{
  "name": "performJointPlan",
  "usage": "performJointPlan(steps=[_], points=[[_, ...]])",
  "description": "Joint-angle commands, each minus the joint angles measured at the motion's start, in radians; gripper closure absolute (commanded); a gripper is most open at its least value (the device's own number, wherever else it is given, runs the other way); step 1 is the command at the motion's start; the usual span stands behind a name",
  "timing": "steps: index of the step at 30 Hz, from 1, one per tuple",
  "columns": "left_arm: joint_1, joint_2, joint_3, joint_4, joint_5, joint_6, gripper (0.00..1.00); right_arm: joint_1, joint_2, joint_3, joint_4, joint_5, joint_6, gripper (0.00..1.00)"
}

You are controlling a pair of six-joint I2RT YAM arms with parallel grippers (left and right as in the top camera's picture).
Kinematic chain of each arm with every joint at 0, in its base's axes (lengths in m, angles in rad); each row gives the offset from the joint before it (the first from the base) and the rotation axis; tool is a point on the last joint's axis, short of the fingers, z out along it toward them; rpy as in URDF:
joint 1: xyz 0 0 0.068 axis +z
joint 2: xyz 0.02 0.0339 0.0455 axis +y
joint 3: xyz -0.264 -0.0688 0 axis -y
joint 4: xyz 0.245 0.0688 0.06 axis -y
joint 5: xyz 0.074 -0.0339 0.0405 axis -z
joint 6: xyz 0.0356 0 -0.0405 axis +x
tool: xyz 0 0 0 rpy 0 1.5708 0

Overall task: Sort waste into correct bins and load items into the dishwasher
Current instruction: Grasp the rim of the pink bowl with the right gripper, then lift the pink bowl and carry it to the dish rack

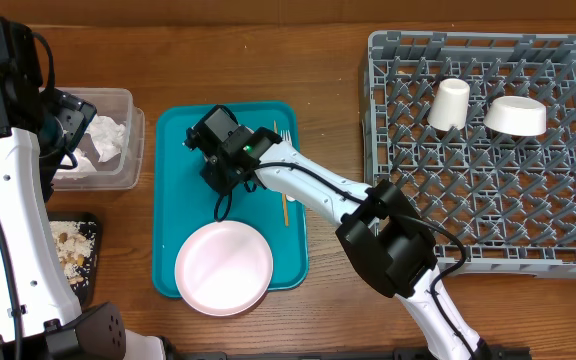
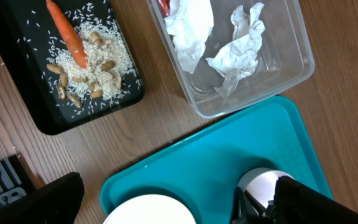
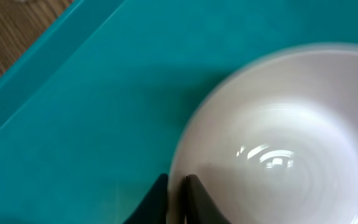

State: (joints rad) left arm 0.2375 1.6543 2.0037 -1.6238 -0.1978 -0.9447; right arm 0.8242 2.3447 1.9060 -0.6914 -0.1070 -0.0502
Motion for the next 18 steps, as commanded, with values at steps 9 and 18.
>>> performJointPlan(steps=[9, 18], points=[[0.004, 0.006, 0.007, 0.002, -0.003, -0.021, 0.00, -0.042, -0.008, 0.365, -0.266, 0.001, 0.129, 0.96], [0.004, 0.006, 0.007, 0.001, -0.003, -0.021, 0.00, -0.309, -0.256, 0.544, -0.533, -0.166, 0.265, 0.96]])
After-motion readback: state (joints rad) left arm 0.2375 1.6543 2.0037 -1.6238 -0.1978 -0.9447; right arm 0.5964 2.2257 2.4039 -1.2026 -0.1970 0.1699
